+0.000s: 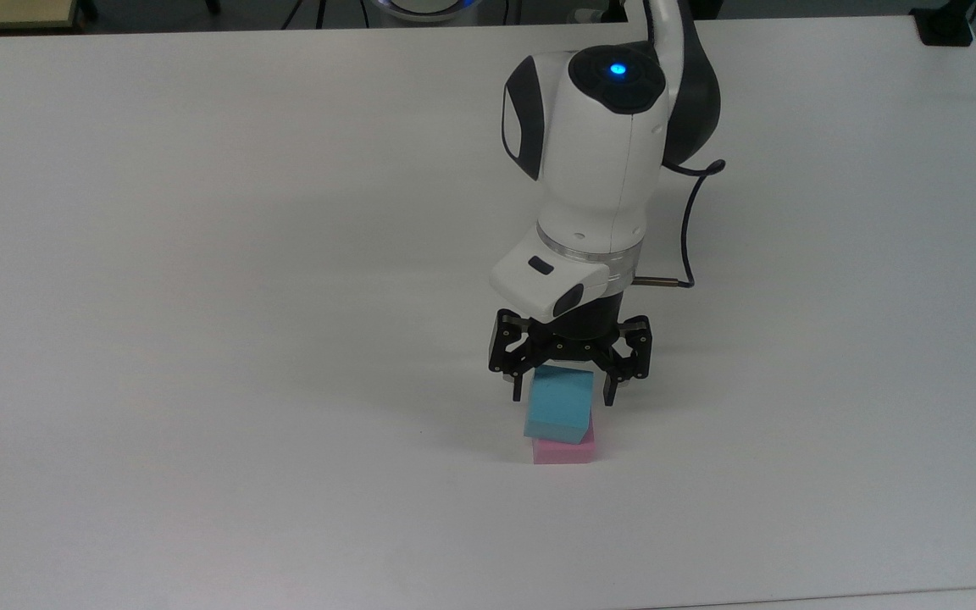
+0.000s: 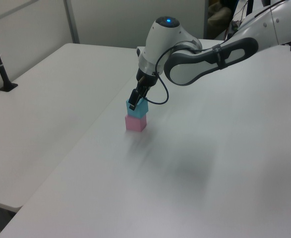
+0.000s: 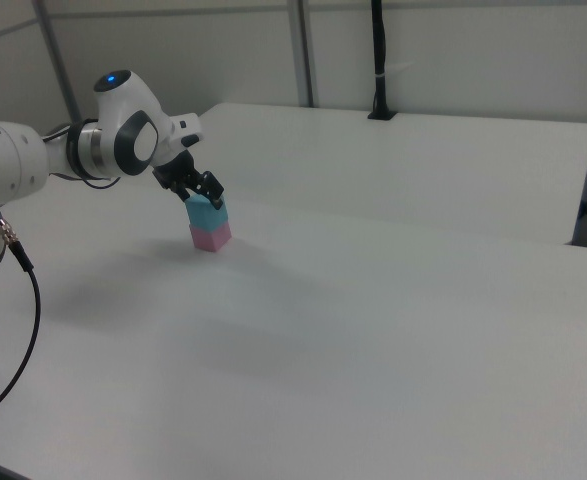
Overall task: Put blue cube on pink cube
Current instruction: 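Open the gripper to release the blue cube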
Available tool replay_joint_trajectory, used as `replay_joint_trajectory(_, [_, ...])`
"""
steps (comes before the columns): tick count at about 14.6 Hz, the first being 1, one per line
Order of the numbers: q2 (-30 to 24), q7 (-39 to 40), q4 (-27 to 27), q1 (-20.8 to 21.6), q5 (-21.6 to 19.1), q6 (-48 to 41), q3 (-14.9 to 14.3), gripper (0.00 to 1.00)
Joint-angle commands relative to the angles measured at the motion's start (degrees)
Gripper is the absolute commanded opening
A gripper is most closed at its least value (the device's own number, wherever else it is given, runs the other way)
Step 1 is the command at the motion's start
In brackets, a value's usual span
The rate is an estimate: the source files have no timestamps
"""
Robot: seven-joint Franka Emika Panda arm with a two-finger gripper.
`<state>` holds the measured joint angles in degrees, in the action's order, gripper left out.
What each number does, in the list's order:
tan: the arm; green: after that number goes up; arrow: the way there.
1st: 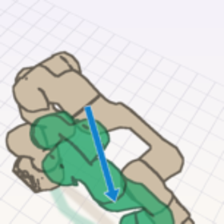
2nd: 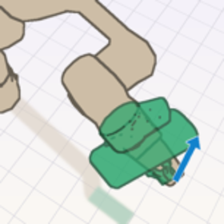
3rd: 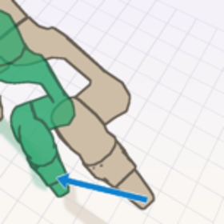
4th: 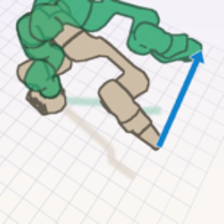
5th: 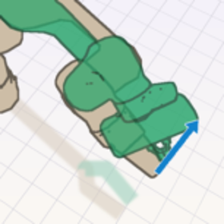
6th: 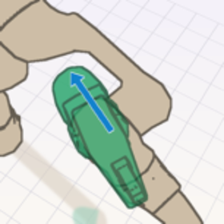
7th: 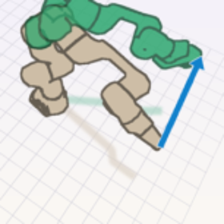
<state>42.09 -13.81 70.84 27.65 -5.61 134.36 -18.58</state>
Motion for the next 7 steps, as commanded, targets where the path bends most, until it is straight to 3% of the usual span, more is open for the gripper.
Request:
replay_joint_trajectory(1, [-1.2, 1.0, 1.7, 1.9, -1.5, -0.9, -1.5, 1.0])
replay_joint_trajectory(7, [-4.8, 1.1, 1.6, 1.6, -1.1, -4.8, -2.3, 1.0])
